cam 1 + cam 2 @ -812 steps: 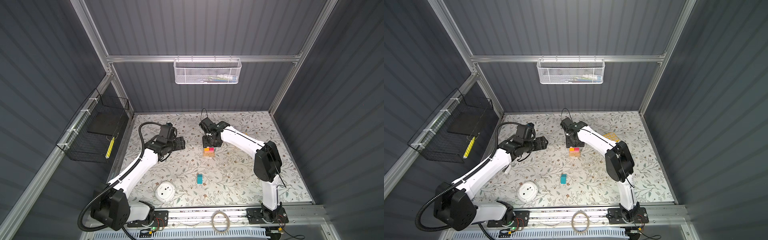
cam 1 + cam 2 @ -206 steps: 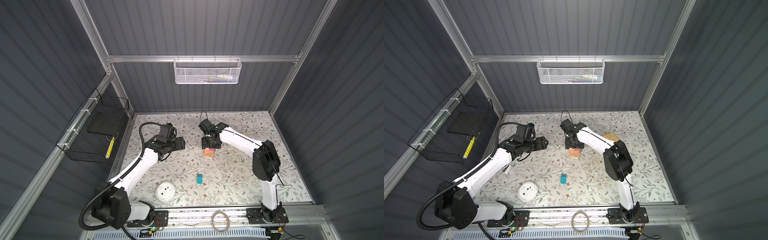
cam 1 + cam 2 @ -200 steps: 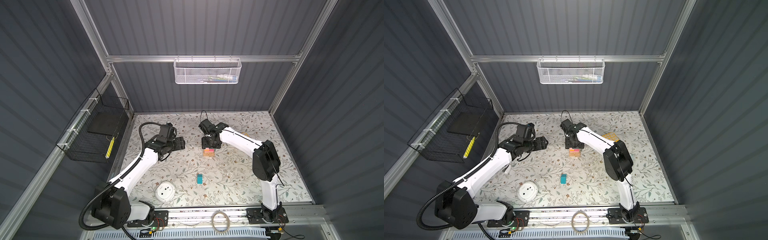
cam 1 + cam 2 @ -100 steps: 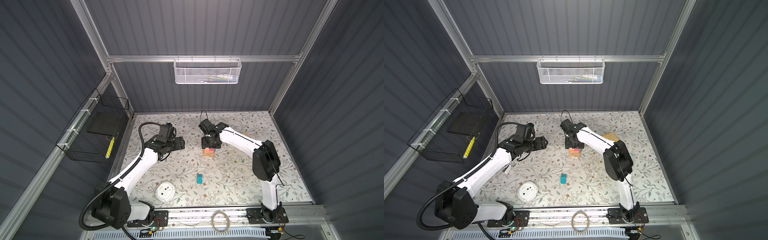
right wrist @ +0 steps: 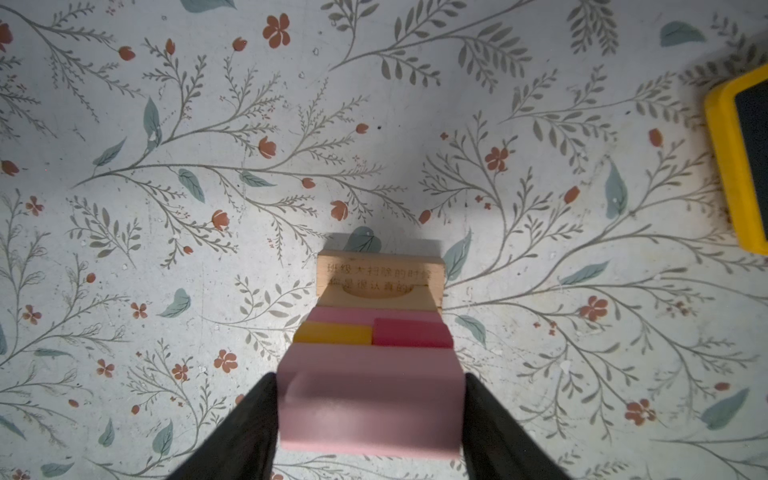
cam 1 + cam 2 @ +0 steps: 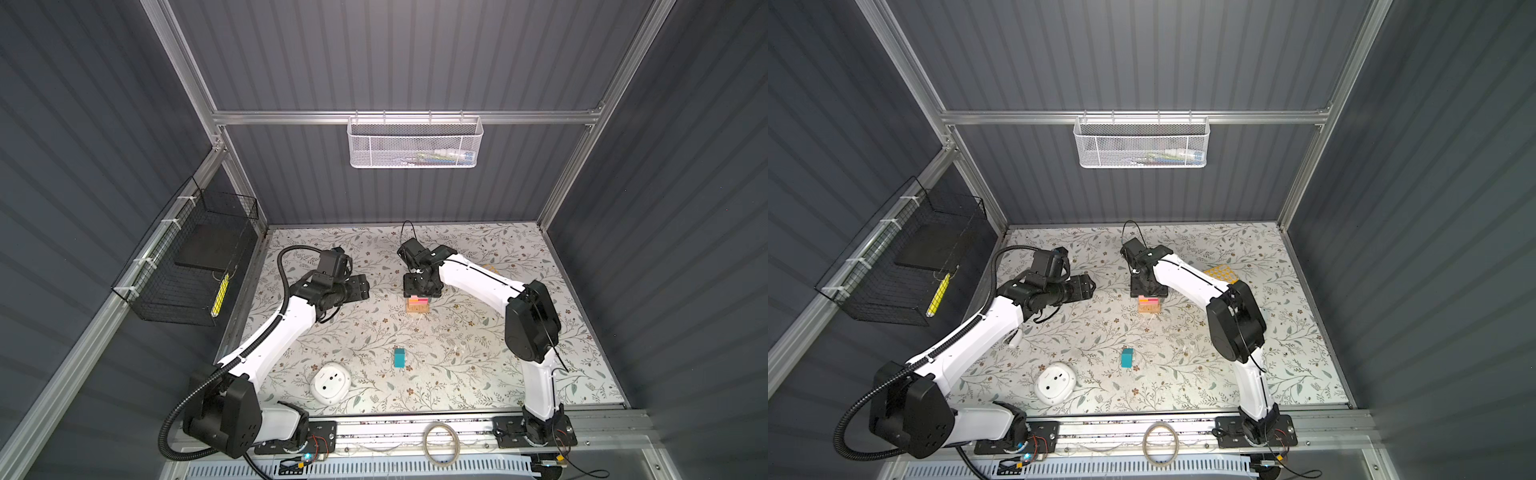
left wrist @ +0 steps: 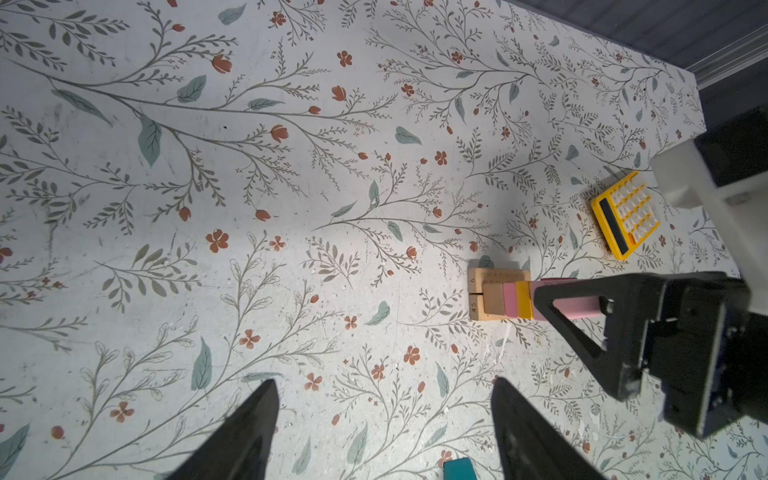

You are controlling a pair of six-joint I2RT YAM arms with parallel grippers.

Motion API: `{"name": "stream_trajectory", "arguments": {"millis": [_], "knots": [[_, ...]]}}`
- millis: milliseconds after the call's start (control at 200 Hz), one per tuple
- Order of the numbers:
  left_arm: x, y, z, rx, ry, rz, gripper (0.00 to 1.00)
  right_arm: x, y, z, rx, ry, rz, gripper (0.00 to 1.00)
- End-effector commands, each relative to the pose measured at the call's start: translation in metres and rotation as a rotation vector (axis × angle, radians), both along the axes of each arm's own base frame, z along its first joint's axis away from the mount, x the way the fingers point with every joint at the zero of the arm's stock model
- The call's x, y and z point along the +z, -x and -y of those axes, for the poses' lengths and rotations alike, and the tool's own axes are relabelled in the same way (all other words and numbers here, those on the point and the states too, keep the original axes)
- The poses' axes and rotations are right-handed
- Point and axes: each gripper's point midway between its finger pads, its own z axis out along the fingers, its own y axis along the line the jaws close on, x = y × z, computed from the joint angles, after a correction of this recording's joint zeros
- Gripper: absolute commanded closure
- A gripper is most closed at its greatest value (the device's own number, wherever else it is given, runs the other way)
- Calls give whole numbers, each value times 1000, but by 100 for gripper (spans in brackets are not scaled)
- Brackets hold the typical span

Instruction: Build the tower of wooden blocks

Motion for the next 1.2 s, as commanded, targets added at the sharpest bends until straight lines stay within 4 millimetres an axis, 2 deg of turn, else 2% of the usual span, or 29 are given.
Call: {"name": "stream_trajectory", "arguments": {"millis": [0, 255, 425, 480, 525, 895, 1015, 1196], "knots": [[4, 2, -2, -18, 2, 13, 19, -11, 2, 5, -13, 21, -23, 27], [5, 3, -3, -15, 3, 15, 19, -5, 1, 5, -20, 7, -7, 17], [6, 4, -3, -15, 5, 14, 19, 8, 2, 9, -26, 0, 28, 11], [6, 4, -3, -15, 5, 15, 19, 14, 2, 13, -36, 1, 44, 6], [5, 4, -4, -16, 3, 12, 19, 21, 3, 17, -46, -4, 63, 1], [1, 8, -2, -23, 8, -14, 22, 102, 18, 47, -68, -153, 277, 1], [1, 10, -6, 7, 1, -40, 25, 123, 28, 59, -71, -203, 346, 1], [6, 19, 1, -13, 42, -54, 29, 148, 42, 83, -94, -274, 452, 1]]}}
